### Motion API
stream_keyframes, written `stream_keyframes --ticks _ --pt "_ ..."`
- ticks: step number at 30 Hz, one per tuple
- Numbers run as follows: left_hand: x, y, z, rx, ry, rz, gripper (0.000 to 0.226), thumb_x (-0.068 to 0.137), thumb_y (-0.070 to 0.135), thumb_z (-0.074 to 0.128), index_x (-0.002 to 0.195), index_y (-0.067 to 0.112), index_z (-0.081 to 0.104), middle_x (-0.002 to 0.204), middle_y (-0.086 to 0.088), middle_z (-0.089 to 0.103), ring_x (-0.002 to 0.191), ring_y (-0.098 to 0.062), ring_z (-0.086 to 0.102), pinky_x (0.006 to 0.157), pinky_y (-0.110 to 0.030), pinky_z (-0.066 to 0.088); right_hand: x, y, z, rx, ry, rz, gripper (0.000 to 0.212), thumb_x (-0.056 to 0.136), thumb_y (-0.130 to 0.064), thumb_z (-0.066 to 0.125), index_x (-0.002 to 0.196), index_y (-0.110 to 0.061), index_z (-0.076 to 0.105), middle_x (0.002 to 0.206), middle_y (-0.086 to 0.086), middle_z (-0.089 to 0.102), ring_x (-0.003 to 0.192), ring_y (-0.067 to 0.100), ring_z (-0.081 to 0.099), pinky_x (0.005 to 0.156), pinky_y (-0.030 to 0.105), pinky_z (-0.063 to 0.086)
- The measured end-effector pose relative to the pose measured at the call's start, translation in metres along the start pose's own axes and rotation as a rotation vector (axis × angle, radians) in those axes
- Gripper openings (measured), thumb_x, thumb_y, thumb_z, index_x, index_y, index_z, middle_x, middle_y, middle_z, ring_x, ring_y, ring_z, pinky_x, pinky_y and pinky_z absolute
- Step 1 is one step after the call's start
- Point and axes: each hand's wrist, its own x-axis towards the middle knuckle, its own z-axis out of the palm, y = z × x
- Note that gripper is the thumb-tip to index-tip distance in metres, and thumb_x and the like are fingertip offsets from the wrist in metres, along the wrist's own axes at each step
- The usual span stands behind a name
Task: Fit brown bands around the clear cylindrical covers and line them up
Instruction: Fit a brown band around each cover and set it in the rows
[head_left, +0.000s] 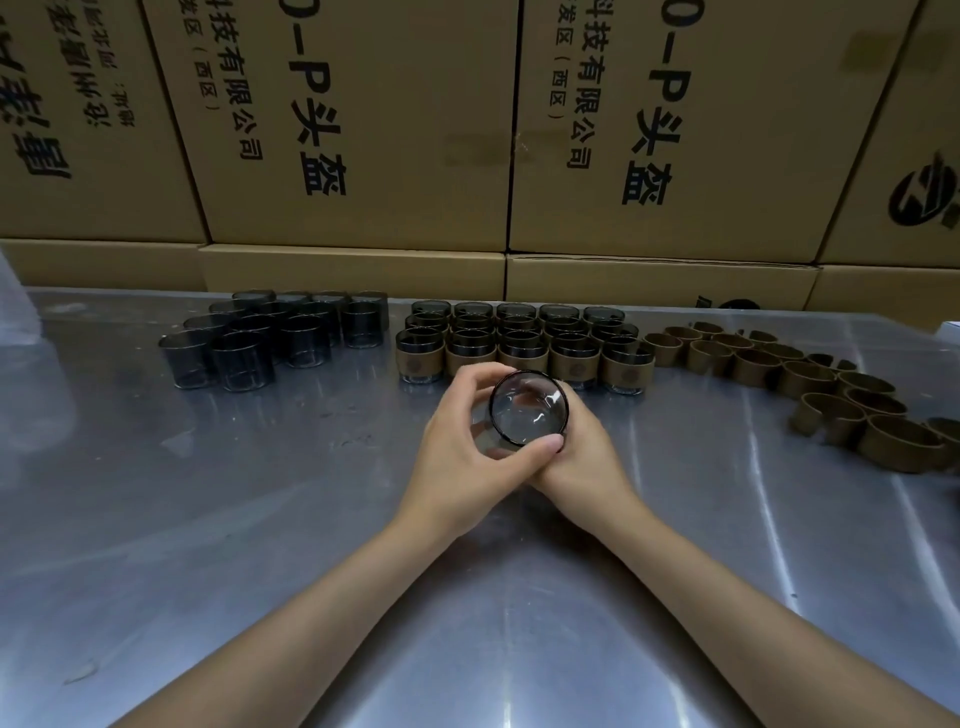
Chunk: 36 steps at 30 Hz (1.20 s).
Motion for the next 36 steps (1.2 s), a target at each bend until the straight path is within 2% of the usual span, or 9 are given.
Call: stream_keyframes --ticks 3,8,14,18,22,25,29,34,36 --pt "-0.001 0.006 0.004 -0.002 0.094 -0.017 0.054 0.060 0.035 0.083 0.101 0.035 0.048 0.105 0.013 0.058 0.102 -0.003 0.057 0.086 -0.021 0.049 -0.004 -0.006 0.002 -0.108 0.007 -0.072 0.054 0.069 -0.014 0.077 0.115 -0.036 0.058 0.108 -0.021 0.065 0.102 -0.005 0.059 0.081 0.008 0.045" --pt "0.000 0.014 0.008 -0.035 0.216 -0.088 0.041 0.070 0.024 0.085 0.092 0.024 0.050 0.101 -0.003 0.057 0.096 -0.012 0.058 0.079 -0.023 0.051 -0.010 -0.012 0.003 -0.214 -0.050 -0.144 0.069 0.063 -0.027 0.078 0.128 -0.030 0.055 0.123 -0.015 0.061 0.113 0.001 0.056 0.092 0.024 0.049" --pt "0.006 0.020 0.002 -0.223 0.278 -0.242 0.017 0.086 0.031 0.071 0.077 0.018 0.062 0.074 0.008 0.065 0.077 -0.002 0.063 0.067 -0.013 0.049 -0.011 -0.017 0.003 -0.168 -0.070 -0.168 0.062 0.063 -0.040 0.080 0.121 -0.038 0.058 0.113 -0.020 0.067 0.108 -0.003 0.059 0.090 0.024 0.051" --pt "0.013 0.017 -0.006 -0.403 0.160 -0.372 0.024 0.092 0.025 0.062 0.070 0.025 0.072 0.076 0.008 0.070 0.082 -0.009 0.066 0.071 -0.023 0.054 -0.008 -0.015 0.000 -0.095 -0.038 -0.084 0.057 0.061 -0.031 0.088 0.108 -0.046 0.060 0.103 -0.023 0.069 0.100 -0.006 0.062 0.084 0.014 0.049" --pt "0.019 0.009 -0.014 -0.465 -0.083 -0.375 0.025 0.095 0.023 0.053 0.096 0.032 0.076 0.106 0.006 0.074 0.104 -0.010 0.066 0.090 -0.022 0.049 -0.003 -0.010 -0.003 0.070 -0.027 0.022 0.050 0.064 -0.011 0.088 0.101 -0.035 0.064 0.093 -0.014 0.072 0.089 -0.006 0.066 0.075 0.011 0.050" --pt "0.021 0.006 -0.018 -0.510 -0.231 -0.349 0.028 0.087 0.026 0.065 0.114 0.029 0.068 0.117 0.002 0.071 0.114 -0.012 0.063 0.094 -0.021 0.049 -0.002 -0.009 -0.004 0.159 -0.021 0.060 0.045 0.067 -0.006 0.086 0.104 -0.022 0.067 0.091 -0.011 0.071 0.081 -0.008 0.066 0.067 0.008 0.048" --pt "0.020 0.003 -0.018 -0.382 -0.247 -0.270 0.052 0.072 0.027 0.075 0.123 0.026 0.063 0.121 0.003 0.069 0.118 -0.012 0.061 0.102 -0.034 0.044 -0.001 -0.007 -0.004 0.141 -0.024 0.074 0.038 0.068 -0.008 0.085 0.093 -0.032 0.067 0.081 -0.012 0.072 0.075 -0.002 0.066 0.061 0.018 0.054" --pt "0.013 0.007 -0.009 -0.115 -0.116 -0.156 0.055 0.059 0.031 0.084 0.105 0.032 0.054 0.105 0.012 0.064 0.098 0.005 0.060 0.083 -0.012 0.047 -0.004 -0.008 -0.001 -0.075 -0.012 0.021 0.038 0.058 -0.025 0.075 0.087 -0.046 0.062 0.083 -0.021 0.071 0.085 0.001 0.067 0.077 0.031 0.058" --pt "0.011 0.008 -0.005 -0.029 -0.045 -0.145 0.056 0.059 0.029 0.089 0.099 0.029 0.050 0.103 0.006 0.060 0.094 0.001 0.059 0.080 -0.013 0.048 -0.006 -0.011 0.000 -0.185 -0.038 -0.018 0.046 0.055 -0.033 0.075 0.098 -0.045 0.062 0.091 -0.022 0.070 0.089 0.000 0.065 0.078 0.031 0.057"
